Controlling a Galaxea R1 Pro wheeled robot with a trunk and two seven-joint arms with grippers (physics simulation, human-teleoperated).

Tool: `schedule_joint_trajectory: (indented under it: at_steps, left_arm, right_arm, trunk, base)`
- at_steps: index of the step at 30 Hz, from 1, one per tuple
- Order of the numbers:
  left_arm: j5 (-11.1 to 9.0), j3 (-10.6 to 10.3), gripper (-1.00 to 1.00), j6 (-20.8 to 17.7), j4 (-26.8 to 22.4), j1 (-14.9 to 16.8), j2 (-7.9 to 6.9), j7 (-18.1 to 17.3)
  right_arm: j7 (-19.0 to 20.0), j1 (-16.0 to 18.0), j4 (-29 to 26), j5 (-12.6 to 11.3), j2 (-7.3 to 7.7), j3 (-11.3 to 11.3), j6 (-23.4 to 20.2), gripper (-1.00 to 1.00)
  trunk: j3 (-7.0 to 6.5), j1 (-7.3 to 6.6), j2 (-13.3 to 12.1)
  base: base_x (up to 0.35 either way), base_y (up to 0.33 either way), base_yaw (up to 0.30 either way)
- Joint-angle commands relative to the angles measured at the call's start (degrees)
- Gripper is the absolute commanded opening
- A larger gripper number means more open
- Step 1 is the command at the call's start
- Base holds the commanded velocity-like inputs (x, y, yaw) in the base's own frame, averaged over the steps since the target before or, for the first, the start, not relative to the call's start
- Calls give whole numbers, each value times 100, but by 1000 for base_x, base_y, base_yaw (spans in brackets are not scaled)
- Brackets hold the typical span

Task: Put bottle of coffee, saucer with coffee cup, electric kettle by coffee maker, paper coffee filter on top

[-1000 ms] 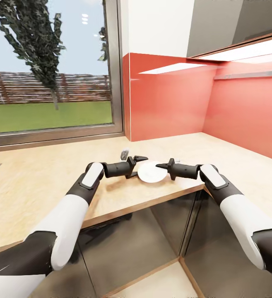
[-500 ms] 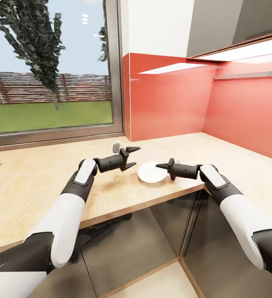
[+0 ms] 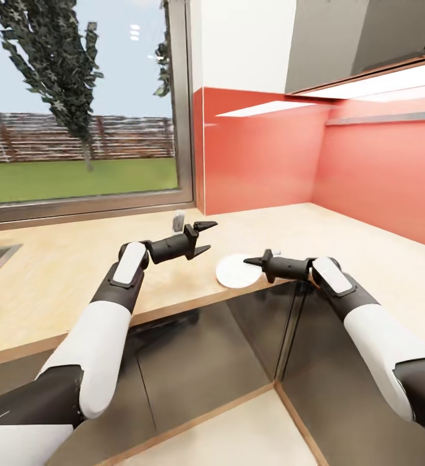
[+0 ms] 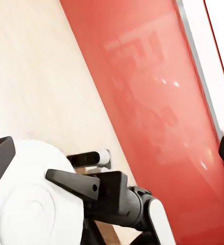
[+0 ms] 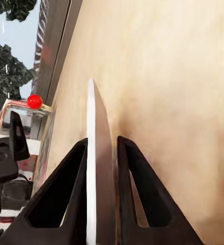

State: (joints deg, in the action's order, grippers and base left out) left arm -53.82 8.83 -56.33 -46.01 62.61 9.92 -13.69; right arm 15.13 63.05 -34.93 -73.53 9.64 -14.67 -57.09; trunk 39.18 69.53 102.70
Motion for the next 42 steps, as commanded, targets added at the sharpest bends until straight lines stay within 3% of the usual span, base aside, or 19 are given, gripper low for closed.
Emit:
schedule_joint_trajectory:
  at_steps: [1,32,39,42]
  left_arm:
    - [56,29,100,-36,0,6,8,-46]
    - [56,-12,100,-49,-5,6,8,-63]
    - [56,-15,100,-53,-5,6,8,-63]
    - [142,84,100,-38,-103,104,8,35]
  right_arm:
    - [61,5,4,67,7,-28,5,-100]
    - [70,6,-5,76,38,-10,-4,-100]
    - [70,6,-5,76,46,-10,-4,-100]
    - [48,-94,42,130,145,-62,-7,-100]
  trunk:
    - [6,-4,3]
    - [6,-4,3]
    - [6,-4,3]
    - [6,-4,3]
  base:
    - [-333,0,0]
    - [-286,0,0]
    - [-71,0,0]
    - [0,0,0]
